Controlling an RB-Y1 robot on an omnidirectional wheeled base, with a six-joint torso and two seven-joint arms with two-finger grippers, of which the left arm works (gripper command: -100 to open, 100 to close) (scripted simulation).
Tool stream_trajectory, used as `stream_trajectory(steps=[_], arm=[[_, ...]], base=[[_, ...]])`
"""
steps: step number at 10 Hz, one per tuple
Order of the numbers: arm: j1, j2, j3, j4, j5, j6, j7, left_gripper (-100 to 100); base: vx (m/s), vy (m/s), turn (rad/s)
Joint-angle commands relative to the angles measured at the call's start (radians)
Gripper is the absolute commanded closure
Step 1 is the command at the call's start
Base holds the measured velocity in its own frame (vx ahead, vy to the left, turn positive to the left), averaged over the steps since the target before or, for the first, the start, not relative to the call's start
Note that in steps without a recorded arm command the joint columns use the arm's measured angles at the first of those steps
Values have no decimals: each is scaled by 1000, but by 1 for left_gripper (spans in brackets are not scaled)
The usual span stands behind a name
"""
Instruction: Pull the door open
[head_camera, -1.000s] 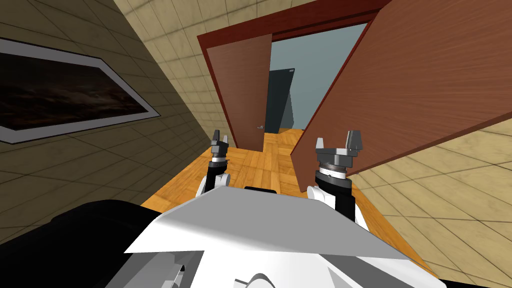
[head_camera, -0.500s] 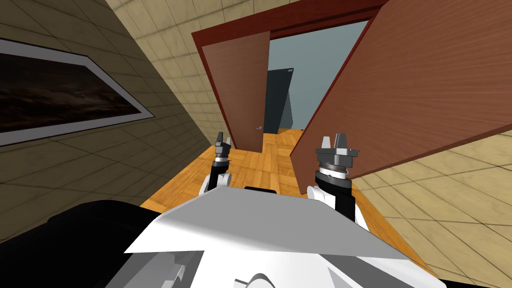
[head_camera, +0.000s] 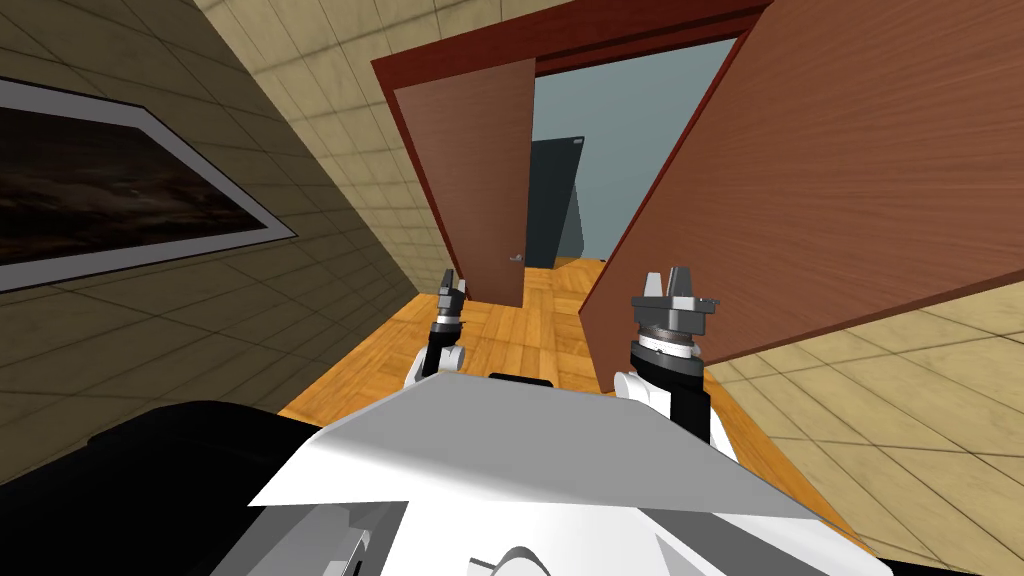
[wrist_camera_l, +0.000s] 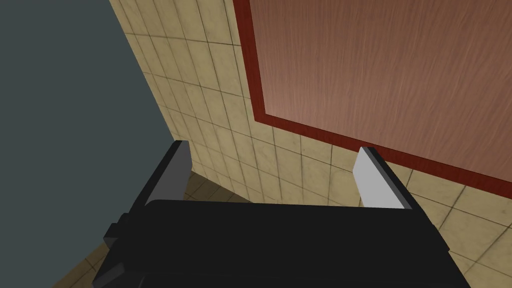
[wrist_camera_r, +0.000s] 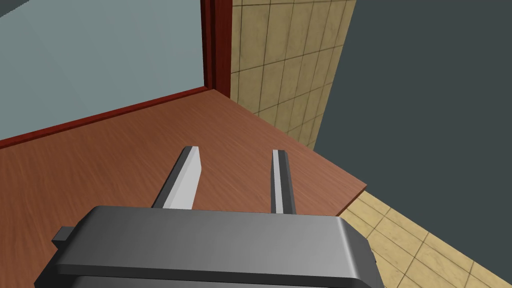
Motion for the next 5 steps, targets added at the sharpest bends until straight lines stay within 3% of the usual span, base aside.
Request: stream_trajectory(steps=[1,5], arm=[[-18,9,6,44,5,-13,4,-100],[-54,27,13,140,14,-37,9,-100]], base=[[87,-17,-24],[84,-15,-29]])
